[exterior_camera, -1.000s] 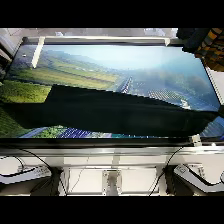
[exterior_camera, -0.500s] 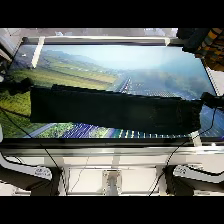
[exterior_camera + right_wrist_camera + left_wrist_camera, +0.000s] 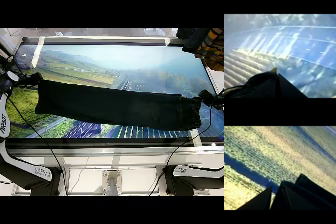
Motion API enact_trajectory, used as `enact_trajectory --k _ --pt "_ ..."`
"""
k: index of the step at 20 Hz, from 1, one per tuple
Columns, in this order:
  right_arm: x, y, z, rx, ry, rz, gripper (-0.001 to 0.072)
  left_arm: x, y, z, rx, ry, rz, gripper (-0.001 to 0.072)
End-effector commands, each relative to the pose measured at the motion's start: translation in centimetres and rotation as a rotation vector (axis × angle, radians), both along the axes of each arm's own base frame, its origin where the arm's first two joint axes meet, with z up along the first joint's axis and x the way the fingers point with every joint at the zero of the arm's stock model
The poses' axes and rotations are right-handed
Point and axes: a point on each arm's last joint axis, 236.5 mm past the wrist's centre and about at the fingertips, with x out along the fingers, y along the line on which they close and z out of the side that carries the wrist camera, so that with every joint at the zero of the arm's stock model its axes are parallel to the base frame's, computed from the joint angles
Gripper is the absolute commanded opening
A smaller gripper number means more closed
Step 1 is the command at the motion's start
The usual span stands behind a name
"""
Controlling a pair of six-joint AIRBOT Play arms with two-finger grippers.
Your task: Fold the clothes and pants, and hang the long-sleeved shirts on hangers.
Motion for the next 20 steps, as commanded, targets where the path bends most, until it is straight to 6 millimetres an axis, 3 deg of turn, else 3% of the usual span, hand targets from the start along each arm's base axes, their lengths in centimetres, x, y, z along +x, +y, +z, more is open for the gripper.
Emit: enact_trajectory --k 1,2,3,4,5,7,13,17,20 --pt "0.3 0.3 -0.7 0.034 -0.004 -0.015 0.0124 0.4 -1.0 -0.9 0.004 0.007 -0.03 0.0388" --pt "0.2 0.4 -0.7 0.035 -0.002 -0.014 0.0233 0.5 -1.1 -0.8 0.013 0.007 -0.041 0.0442" --pt "0.2 0.5 -0.7 0.04 0.004 -0.011 0.0374 0.4 -1.2 -0.7 0.011 0.01 -0.042 0.0442" --pt "0.1 0.6 -0.6 0.045 0.011 -0.004 0.0452 0.2 -1.1 -0.7 0.009 0.016 -0.043 0.0465" --pt "0.1 0.7 -0.3 0.045 0.021 0.008 0.0455 -0.1 -1.0 -0.7 0.003 0.028 -0.043 0.0503" --pt "0.1 0.7 0.8 0.044 0.041 0.031 0.0455 -1.6 -0.6 -1.6 -0.029 0.093 -0.044 0.0503" --pt "-1.6 2.8 3.7 0.1 0.162 0.162 0.0453 -10.3 1.2 -4.9 -0.205 0.393 -0.07 0.0504" --pt "-3.3 4.6 3.4 0.165 0.237 0.207 0.0444 -11.0 -1.2 -3.9 -0.553 0.308 -0.14 0.0504" --pt "-4.1 5.8 3.2 0.215 0.268 0.224 0.0445 -11.6 -1.0 -5.2 -0.606 0.33 -0.136 0.0505"
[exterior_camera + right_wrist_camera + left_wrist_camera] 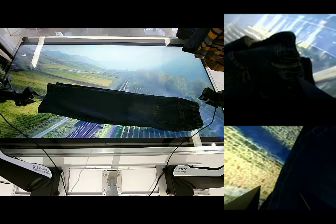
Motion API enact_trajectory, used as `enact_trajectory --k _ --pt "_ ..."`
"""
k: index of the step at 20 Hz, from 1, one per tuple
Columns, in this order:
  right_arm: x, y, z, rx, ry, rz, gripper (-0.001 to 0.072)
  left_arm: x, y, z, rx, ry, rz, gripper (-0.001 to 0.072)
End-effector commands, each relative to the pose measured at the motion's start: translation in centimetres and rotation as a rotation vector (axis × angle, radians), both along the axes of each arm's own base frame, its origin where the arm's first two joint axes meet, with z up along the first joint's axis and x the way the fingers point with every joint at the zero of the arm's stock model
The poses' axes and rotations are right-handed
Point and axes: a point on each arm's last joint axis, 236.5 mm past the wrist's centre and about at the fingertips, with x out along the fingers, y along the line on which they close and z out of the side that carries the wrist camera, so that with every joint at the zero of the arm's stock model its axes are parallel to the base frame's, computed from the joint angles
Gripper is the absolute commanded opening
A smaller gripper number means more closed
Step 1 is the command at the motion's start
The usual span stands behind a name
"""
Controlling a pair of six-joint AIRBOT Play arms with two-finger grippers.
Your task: Fold the clothes and pants, and hang the long-sleeved shirts on hangers.
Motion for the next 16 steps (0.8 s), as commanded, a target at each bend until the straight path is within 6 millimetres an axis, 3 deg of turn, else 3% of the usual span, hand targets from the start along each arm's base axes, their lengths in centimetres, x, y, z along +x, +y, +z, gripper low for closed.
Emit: enact_trajectory --k 1,6,11,14,16 --pt "-1.5 2.0 -0.1 0.077 0.066 0.036 0.0444 -0.9 -1.1 -0.4 -0.136 -0.003 -0.03 0.0504" --pt "-1.6 3.6 0.1 0.147 0.068 0.047 0.0442 -1.6 -1.2 -3.4 -0.142 0.042 -0.067 0.0505" --pt "-1.0 4.4 0.4 0.18 0.044 0.049 0.0442 -1.7 -2.0 -4.7 -0.158 0.059 -0.09 0.0504" --pt "-0.7 5.2 0.4 0.174 0.047 0.072 0.0442 -1.5 -4.4 -5.8 -0.177 0.088 -0.141 0.0503" --pt "-0.1 5.7 0.4 0.164 0.038 0.089 0.0442 -1.2 -6.8 -6.5 -0.188 0.109 -0.194 0.0434"
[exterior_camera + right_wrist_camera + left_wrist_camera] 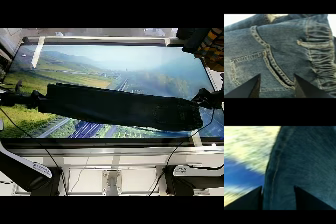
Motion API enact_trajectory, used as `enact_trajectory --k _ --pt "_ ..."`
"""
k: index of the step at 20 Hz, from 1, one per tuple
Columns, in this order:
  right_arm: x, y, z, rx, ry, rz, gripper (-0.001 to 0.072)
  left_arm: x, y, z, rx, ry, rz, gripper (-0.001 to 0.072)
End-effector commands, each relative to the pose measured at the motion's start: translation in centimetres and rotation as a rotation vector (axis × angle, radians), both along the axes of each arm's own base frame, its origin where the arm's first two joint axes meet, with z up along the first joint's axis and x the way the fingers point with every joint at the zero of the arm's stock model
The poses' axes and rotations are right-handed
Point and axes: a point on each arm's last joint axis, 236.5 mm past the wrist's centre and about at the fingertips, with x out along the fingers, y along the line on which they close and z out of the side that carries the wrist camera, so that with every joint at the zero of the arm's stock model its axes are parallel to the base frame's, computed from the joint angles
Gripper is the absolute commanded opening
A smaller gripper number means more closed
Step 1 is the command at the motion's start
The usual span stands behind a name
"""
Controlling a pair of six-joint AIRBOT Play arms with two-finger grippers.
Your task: Fold the clothes and pants, and hang the long-sleeved shirts on hangers.
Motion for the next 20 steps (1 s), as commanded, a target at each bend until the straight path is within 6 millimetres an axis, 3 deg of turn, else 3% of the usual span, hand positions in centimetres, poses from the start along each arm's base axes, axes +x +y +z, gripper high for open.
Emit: enact_trajectory --k 1,2,3,5,7,11,15,18,20 --pt "1.0 1.0 0.1 -0.008 -0.018 0.027 0.0442 -0.1 -3.4 -1.6 0.003 0.036 -0.098 0.0305" --pt "1.2 1.4 0.1 -0.011 -0.022 0.036 0.0442 0.1 -4.4 -1.6 0.008 0.022 -0.139 0.013" --pt "1.4 1.6 0.1 -0.012 -0.024 0.043 0.0442 0.1 -5.2 -1.2 0.007 0.013 -0.175 0.002" --pt "1.5 1.9 0.1 -0.015 -0.021 0.053 0.0442 -0.2 -6.0 0.2 -0.021 0.02 -0.226 0.0019" --pt "1.2 2.0 0.0 -0.011 -0.012 0.057 0.0442 -0.7 -5.6 2.9 -0.046 0.033 -0.256 0.0019" --pt "0.7 2.4 0.0 0.005 0.01 0.068 0.0442 -1.4 -1.5 11.1 0.086 0.019 -0.203 0.0019" --pt "0.2 2.8 -0.1 0.018 0.028 0.079 0.0442 -4.6 3.0 18.9 0.347 -0.015 -0.147 0.0019" --pt "-0.4 3.2 -0.1 0.035 0.051 0.091 0.0441 -5.6 2.6 23.5 0.401 -0.093 -0.096 0.0019" --pt "-0.7 3.6 -0.1 0.05 0.06 0.097 0.044 -5.4 0.4 25.8 0.39 -0.152 -0.105 0.0019"
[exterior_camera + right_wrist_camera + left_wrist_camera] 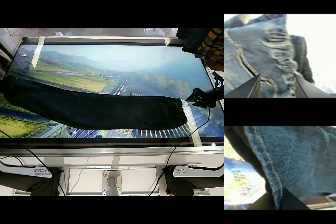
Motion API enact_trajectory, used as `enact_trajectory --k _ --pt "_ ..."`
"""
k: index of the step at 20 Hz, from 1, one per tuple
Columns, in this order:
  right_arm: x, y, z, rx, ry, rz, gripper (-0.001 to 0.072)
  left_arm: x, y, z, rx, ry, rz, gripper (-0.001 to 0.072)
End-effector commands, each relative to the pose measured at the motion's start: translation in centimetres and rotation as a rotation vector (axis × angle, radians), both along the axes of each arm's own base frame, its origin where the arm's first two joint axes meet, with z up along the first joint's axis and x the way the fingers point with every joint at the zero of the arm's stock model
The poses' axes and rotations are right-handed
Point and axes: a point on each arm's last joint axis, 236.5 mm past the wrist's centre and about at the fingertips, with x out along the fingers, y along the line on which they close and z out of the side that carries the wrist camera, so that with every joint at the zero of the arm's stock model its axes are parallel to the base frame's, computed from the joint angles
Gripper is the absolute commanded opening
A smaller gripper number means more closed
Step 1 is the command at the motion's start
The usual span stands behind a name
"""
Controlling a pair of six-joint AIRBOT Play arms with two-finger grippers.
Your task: Fold the clothes and pants, and hang the long-sleeved shirts on hangers.
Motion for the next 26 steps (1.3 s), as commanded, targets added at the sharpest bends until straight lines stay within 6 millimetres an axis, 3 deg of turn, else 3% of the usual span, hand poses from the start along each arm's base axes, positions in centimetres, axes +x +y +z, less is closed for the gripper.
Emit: enact_trajectory --k 1,4,7,9,12,16,19,21,22,23,24,26 --pt "-0.6 0.6 0.0 0.024 0.024 0.013 0.044 -0.5 -2.9 4.6 0.005 -0.089 -0.007 0.0019" --pt "-0.9 0.8 0.2 0.027 0.028 0.039 0.0438 0.6 -9.8 5.9 -0.072 -0.119 -0.132 0.0019" --pt "-1.0 0.9 0.5 0.02 0.015 0.064 0.0328 0.7 -17.7 5.2 -0.096 -0.089 -0.306 0.0019" --pt "-1.0 0.9 0.6 0.018 0.012 0.069 0.0328 0.8 -23.4 4.3 -0.118 -0.068 -0.393 0.0019" --pt "-0.9 1.5 0.6 0.035 -0.001 0.094 0.0329 0.8 -31.7 2.0 -0.149 -0.041 -0.495 0.002" --pt "-1.0 2.3 0.8 0.071 -0.001 0.1 0.0329 -1.7 -41.9 -2.8 -0.173 0.021 -0.669 0.0023" --pt "-1.4 2.6 0.9 0.079 0.01 0.119 0.0329 -3.9 -47.5 -6.6 -0.194 0.068 -0.752 0.0028" --pt "-1.7 2.7 0.9 0.086 0.019 0.129 0.0329 -5.7 -50.8 -7.6 -0.278 0.114 -0.778 0.0033" --pt "-1.7 2.8 0.9 0.087 0.021 0.131 0.0329 -6.5 -52.0 -7.9 -0.32 0.141 -0.784 0.0171" --pt "-1.9 2.9 0.9 0.093 0.027 0.135 0.0329 -6.9 -52.4 -8.3 -0.338 0.16 -0.785 0.0483" --pt "-2.1 3.0 0.9 0.097 0.032 0.142 0.0329 -6.9 -52.5 -8.6 -0.344 0.17 -0.783 0.0709" --pt "-2.3 3.1 0.9 0.103 0.04 0.148 0.033 -6.4 -52.1 -8.5 -0.348 0.167 -0.77 0.0694"
